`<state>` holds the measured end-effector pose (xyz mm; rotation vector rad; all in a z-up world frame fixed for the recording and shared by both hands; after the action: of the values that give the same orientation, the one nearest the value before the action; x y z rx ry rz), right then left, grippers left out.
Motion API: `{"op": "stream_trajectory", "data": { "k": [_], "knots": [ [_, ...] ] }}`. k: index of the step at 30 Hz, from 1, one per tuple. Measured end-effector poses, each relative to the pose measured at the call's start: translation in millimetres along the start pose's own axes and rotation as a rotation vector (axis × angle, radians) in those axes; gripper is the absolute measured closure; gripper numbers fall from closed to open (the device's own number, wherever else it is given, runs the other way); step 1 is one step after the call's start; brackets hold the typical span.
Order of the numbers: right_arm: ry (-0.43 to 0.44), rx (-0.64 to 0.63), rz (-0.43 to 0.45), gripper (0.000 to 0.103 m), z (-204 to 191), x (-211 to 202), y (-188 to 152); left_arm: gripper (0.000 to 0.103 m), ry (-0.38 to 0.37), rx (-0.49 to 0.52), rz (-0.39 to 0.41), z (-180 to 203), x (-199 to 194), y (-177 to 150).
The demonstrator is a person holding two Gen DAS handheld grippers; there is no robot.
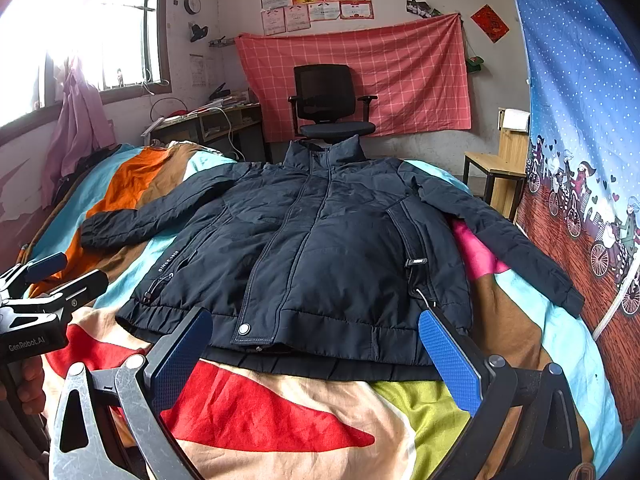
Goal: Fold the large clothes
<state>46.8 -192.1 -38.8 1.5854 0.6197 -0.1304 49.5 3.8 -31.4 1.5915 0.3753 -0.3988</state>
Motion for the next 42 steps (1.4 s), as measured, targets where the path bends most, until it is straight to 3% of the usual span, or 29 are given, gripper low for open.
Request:
{"op": "stream_trajectory", "data": {
  "k": [22, 32, 42],
  "knots": [
    [-0.004, -0.001, -0.008, 0.0, 2.1, 5.3, -1.9, 0.002, 0.006, 0.003, -0.016, -2.1, 2.4, 1.5],
    [-0.034, 0.049, -0.103, 0.0, 10.5, 25.1, -18.7, 0.002, 0.029, 0.018, -0.127, 0.5, 21.8, -15.8],
    [-0.025, 0.074, -0.208, 0.0, 28.2, 45.7, -5.9, 0.002, 0.02, 0.06, -0.174, -9.8, 40.3, -3.5]
  ]
}}
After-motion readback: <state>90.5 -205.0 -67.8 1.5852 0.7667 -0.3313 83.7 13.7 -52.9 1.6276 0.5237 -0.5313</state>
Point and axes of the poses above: each gripper's, at about its wrist camera, not at the fingertips, and x roughly the way its jaws point, z to its right, y to its top, the point moved 6 cm from there along x, roughly the way its jaws point, and after that the axes turned 4 degrees about z, right-handed, at the moved point
